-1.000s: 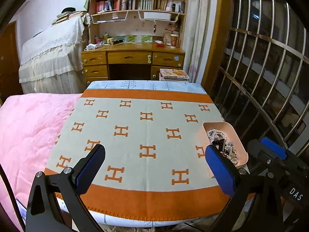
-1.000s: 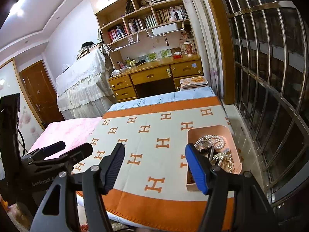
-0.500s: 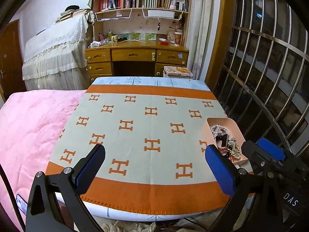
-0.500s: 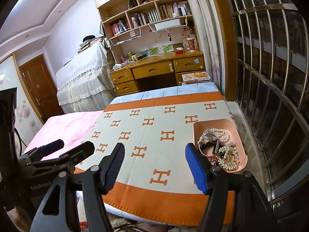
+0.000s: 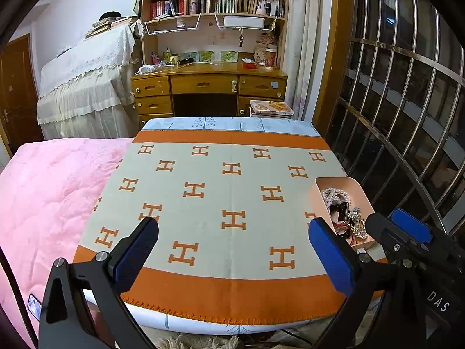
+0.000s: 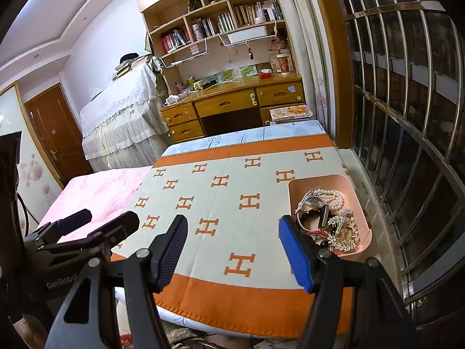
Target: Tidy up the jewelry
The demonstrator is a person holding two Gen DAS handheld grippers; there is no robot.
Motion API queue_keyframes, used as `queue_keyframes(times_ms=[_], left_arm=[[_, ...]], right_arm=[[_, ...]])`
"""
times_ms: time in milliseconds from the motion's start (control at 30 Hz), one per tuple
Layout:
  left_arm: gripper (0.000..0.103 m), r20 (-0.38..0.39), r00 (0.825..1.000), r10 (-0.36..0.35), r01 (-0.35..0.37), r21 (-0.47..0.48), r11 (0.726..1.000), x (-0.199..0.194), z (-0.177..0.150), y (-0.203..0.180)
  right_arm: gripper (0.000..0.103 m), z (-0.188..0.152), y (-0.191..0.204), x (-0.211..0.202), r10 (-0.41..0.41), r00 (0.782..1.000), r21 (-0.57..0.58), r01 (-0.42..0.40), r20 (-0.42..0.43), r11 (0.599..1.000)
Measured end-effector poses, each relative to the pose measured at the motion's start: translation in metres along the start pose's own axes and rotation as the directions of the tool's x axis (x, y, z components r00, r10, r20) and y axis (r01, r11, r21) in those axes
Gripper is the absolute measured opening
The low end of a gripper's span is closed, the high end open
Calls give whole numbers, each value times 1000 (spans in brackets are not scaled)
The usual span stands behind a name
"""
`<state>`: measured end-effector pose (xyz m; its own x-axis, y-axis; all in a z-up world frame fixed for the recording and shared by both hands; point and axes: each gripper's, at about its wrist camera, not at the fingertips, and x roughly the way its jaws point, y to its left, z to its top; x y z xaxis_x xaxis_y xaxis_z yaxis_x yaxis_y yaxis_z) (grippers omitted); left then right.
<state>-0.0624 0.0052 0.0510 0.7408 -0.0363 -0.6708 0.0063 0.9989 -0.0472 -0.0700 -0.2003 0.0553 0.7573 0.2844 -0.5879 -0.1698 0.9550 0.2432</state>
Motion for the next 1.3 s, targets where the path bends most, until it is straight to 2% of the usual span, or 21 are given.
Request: queue_keyframes(times_ms=[633, 1300], left_arm=[[102, -42, 999, -2, 1, -18, 1000, 14, -6, 8], [102, -38, 999, -6, 6, -16, 1000, 15, -5, 12]], right_arm=[[66, -6, 0, 17, 1, 999, 10, -1, -44, 1000], [66, -7, 2, 17, 11, 999, 2, -11, -31, 1000]])
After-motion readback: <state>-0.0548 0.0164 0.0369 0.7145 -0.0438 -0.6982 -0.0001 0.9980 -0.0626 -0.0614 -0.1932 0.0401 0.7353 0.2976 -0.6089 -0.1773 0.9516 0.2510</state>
